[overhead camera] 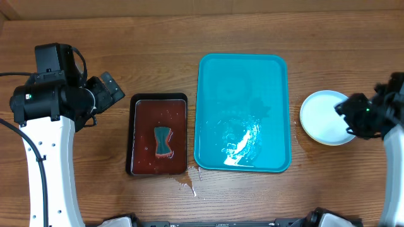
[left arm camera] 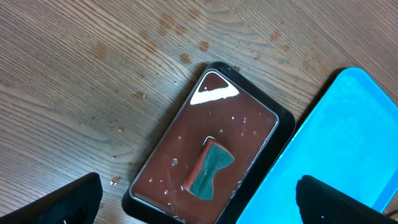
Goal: Clean dirty plates on tray and stack at the side
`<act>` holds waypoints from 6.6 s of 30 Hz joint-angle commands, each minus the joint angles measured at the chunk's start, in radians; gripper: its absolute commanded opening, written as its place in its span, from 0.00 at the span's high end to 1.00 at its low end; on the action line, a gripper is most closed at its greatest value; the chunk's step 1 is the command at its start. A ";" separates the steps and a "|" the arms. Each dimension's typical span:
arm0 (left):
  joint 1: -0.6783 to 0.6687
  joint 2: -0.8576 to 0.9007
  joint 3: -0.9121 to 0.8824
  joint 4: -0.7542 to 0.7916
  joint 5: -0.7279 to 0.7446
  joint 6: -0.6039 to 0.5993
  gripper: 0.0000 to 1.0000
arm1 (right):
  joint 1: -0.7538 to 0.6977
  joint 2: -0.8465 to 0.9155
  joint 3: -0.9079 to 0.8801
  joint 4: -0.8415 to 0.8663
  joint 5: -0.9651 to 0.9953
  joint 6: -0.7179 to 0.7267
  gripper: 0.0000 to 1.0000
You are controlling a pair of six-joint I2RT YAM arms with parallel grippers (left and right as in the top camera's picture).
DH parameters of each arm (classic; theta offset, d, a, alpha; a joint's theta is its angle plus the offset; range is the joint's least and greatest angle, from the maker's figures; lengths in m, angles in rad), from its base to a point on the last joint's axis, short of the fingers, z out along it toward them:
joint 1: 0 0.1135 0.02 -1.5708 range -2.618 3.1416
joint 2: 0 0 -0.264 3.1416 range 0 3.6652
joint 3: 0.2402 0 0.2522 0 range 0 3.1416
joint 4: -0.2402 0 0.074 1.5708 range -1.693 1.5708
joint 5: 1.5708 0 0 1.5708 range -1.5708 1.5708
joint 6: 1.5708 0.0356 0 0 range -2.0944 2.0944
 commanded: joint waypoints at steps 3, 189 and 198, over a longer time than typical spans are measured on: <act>0.002 -0.002 0.015 0.001 -0.004 0.014 0.00 | 0.219 -0.215 0.025 0.014 -0.109 -0.143 0.44; -0.039 -0.164 -0.021 0.043 -0.153 0.092 0.00 | 0.470 -1.305 -1.124 0.956 0.076 -0.317 0.00; -0.084 -0.581 -0.454 0.708 0.040 0.371 0.00 | 0.470 -1.305 -1.124 0.956 0.076 -0.317 0.00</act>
